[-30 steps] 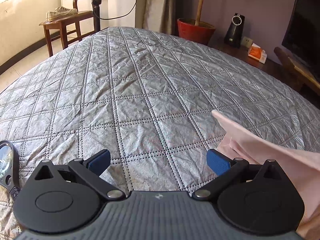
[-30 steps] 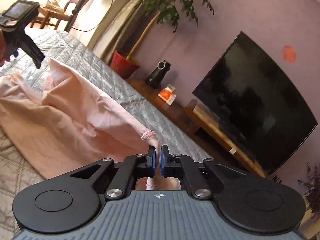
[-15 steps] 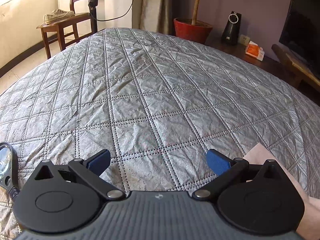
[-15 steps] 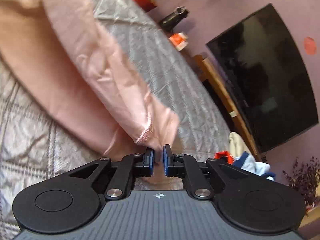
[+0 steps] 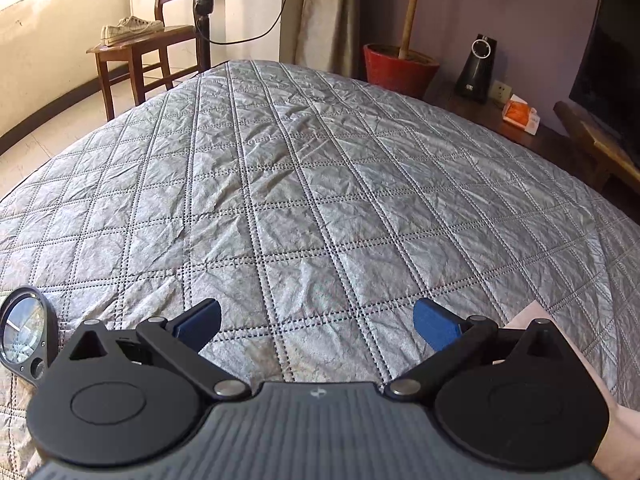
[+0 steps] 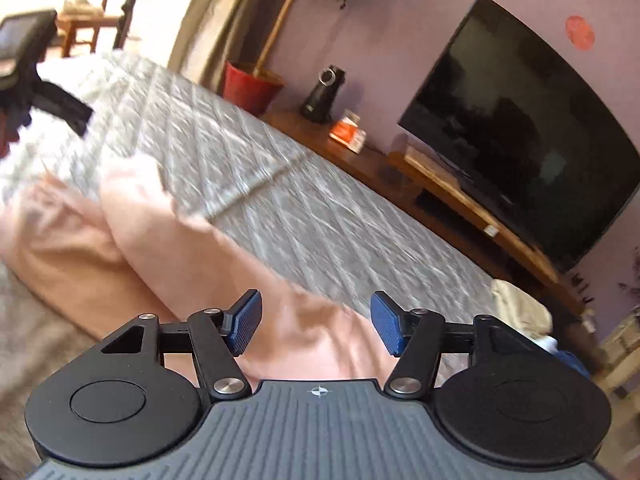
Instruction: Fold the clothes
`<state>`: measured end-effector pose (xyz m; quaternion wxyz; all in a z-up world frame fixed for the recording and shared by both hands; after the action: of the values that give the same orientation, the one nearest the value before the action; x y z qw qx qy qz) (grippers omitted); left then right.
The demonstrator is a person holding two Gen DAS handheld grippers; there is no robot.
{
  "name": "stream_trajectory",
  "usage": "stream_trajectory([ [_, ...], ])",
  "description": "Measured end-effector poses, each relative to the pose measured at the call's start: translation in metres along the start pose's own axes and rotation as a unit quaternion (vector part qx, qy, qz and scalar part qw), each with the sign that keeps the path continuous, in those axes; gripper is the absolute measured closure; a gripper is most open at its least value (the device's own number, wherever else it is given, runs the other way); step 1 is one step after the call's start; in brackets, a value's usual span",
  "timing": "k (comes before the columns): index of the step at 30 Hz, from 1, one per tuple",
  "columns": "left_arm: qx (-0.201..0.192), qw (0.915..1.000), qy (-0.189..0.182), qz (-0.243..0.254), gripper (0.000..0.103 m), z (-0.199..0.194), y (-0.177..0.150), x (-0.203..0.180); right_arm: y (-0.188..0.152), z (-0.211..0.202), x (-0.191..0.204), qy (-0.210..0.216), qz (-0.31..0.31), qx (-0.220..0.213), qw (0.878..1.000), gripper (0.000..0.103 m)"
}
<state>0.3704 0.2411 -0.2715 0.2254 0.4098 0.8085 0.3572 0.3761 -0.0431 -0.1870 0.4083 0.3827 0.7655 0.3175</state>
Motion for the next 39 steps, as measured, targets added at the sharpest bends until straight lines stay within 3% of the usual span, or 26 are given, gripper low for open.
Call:
stream_trajectory([
  [2,-0.001,1.0,0.004,-0.004,0.001,0.0,0.001,0.004,0.028,0.014,0.031,0.038,0.0,-0.016,0.999,0.045],
  [5,0.003,0.9999,0.008,-0.008,0.001,0.002,0.001,0.01,0.057,0.048,0.09,0.092,-0.053,-0.013,0.994,0.051],
  [9,0.003,0.9997,0.009,-0.023,0.001,0.002,0.003,0.019,0.049,0.09,0.139,0.149,-0.081,0.035,0.985,0.058],
  [13,0.008,0.9995,0.003,-0.03,0.001,0.003,0.004,0.02,0.037,0.107,0.164,0.164,-0.106,0.054,0.979,0.059],
  [19,0.01,0.9994,0.0,-0.034,0.001,0.002,0.004,0.022,0.047,0.133,0.17,0.142,-0.093,0.057,0.984,0.058],
  [22,0.011,0.9991,0.002,-0.041,0.001,0.0,0.003,0.026,0.044,0.142,0.169,0.144,-0.084,0.057,0.984,0.091],
  [23,0.01,0.9991,0.002,-0.042,0.001,0.0,0.004,0.027,0.044,0.143,0.167,0.142,-0.08,0.051,0.985,0.097],
  [28,0.007,0.9989,0.003,-0.046,0.001,-0.001,0.006,0.029,0.064,0.115,0.137,0.145,0.034,0.0,0.989,0.101],
  [33,0.004,0.9983,0.009,-0.058,0.001,-0.002,0.009,0.036,0.094,0.047,0.132,0.177,0.076,-0.065,0.979,0.101],
  [37,-0.001,0.998,0.014,-0.062,0.001,-0.004,0.011,0.039,0.084,0.006,0.159,0.197,0.069,-0.073,0.975,0.101],
  [39,-0.002,0.9979,0.016,-0.063,0.001,-0.004,0.011,0.041,0.054,0.012,0.181,0.212,0.063,-0.03,0.975,0.1],
])
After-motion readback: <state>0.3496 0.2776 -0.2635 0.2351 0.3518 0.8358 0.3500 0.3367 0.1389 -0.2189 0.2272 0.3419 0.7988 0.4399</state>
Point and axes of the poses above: each gripper's, at about its wrist camera, not at the fingertips, and z roughly the way its jaws point, x to its left, y to its top, the point moved 9 cm from there along z, roughly the way its jaws point, and after that the axes turned 8 degrees about -x, right-handed, at the moved point
